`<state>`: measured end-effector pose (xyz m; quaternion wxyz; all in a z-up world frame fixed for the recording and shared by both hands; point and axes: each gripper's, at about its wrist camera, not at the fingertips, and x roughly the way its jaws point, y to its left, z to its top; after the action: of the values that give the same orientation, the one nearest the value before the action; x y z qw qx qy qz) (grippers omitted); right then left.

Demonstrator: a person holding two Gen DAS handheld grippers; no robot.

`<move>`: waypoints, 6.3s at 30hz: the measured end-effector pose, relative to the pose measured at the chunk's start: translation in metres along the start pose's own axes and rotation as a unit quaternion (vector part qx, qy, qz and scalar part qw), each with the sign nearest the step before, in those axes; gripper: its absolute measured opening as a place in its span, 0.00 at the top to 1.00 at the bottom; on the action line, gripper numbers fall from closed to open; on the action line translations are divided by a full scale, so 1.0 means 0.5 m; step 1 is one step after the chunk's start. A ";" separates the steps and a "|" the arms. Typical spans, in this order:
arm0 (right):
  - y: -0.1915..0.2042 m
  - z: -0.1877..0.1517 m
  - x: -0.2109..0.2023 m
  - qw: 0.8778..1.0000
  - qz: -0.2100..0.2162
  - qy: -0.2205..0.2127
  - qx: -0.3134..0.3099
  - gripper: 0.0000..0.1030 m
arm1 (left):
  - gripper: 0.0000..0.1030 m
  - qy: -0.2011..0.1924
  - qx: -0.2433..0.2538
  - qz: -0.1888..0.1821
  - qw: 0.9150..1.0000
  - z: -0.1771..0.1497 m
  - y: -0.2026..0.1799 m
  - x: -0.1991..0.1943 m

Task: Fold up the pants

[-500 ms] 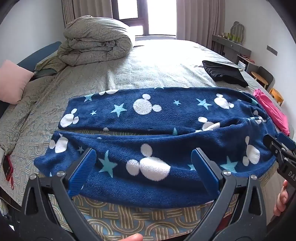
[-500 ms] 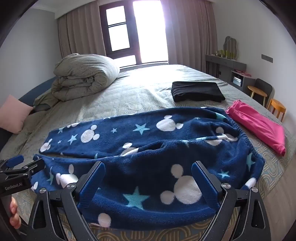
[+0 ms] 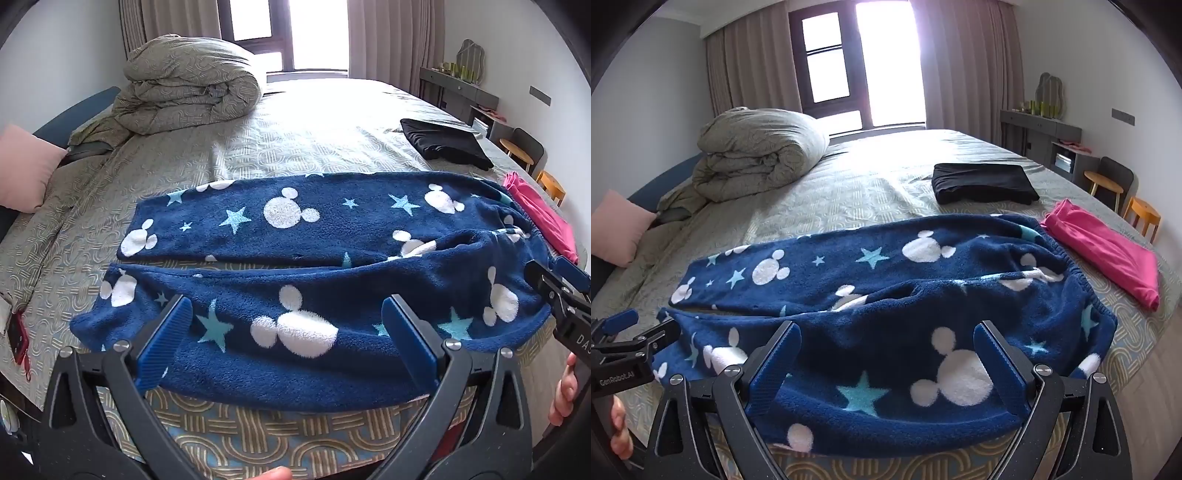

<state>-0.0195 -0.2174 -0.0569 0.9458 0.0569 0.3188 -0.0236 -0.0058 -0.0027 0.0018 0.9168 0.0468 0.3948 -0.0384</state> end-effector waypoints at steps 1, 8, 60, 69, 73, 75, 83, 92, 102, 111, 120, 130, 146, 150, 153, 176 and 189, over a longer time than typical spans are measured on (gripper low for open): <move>0.005 0.006 -0.001 1.000 -0.004 0.003 -0.001 0.07 | 0.01 0.000 0.000 -0.001 1.000 -0.001 0.001 0.001; 0.010 0.015 -0.004 1.000 -0.011 0.004 -0.001 0.07 | 0.01 -0.002 0.000 0.001 1.000 -0.001 -0.001 -0.005; 0.014 0.013 0.011 1.000 -0.013 0.023 0.003 0.07 | 0.01 0.024 -0.002 -0.008 1.000 -0.024 0.008 0.012; 0.013 0.010 0.018 1.000 -0.014 0.028 0.001 0.07 | 0.01 0.028 0.002 -0.013 1.000 -0.029 0.002 0.021; 0.015 0.012 0.019 0.999 -0.013 0.029 -0.002 0.07 | 0.01 0.029 0.002 -0.012 0.999 -0.029 0.003 0.022; 0.016 0.014 0.020 0.999 -0.012 0.029 -0.004 0.07 | 0.01 0.029 0.002 -0.011 1.000 -0.029 0.004 0.021; 0.017 0.016 0.022 0.999 -0.010 0.033 -0.004 0.07 | 0.01 0.032 0.003 -0.011 0.999 -0.026 0.006 0.025; 0.017 0.016 0.025 0.999 -0.009 0.036 -0.004 0.07 | 0.01 0.034 0.003 -0.007 0.999 -0.023 0.006 0.026; 0.014 0.016 0.030 0.999 -0.010 0.039 -0.002 0.07 | 0.01 0.035 0.003 -0.006 0.999 -0.024 0.009 0.028; 0.006 0.012 0.030 0.999 -0.012 0.041 0.002 0.07 | 0.01 0.035 0.005 -0.007 0.999 -0.024 0.008 0.028; 0.005 0.009 0.029 0.999 -0.013 0.043 0.005 0.07 | 0.01 0.037 0.003 -0.006 0.999 -0.026 0.006 0.023; 0.003 0.008 0.029 0.999 -0.014 0.044 0.005 0.07 | 0.01 0.039 0.004 -0.004 0.999 -0.028 0.006 0.022; -0.004 -0.005 0.034 0.999 -0.016 0.051 0.008 0.07 | 0.01 0.051 0.001 -0.002 0.999 -0.048 0.012 0.033; -0.004 -0.005 0.034 0.998 -0.017 0.052 0.009 0.07 | 0.01 0.052 0.001 -0.002 0.999 -0.048 0.013 0.034; -0.007 -0.006 0.035 0.998 -0.016 0.053 0.011 0.07 | 0.01 0.053 -0.001 -0.002 0.999 -0.050 0.016 0.033; -0.011 -0.006 0.042 0.998 -0.019 0.057 0.008 0.07 | 0.01 0.057 0.000 -0.002 0.998 -0.058 0.036 0.044; -0.243 -0.042 0.039 0.981 -0.114 0.115 0.108 0.07 | 0.01 0.111 -0.129 0.052 0.984 -0.158 0.305 0.062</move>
<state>-0.0265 -0.3355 -0.0963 0.8821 0.1246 0.4254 -0.1594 -0.0252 0.1570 -0.0664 0.8663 -0.0474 0.4929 0.0656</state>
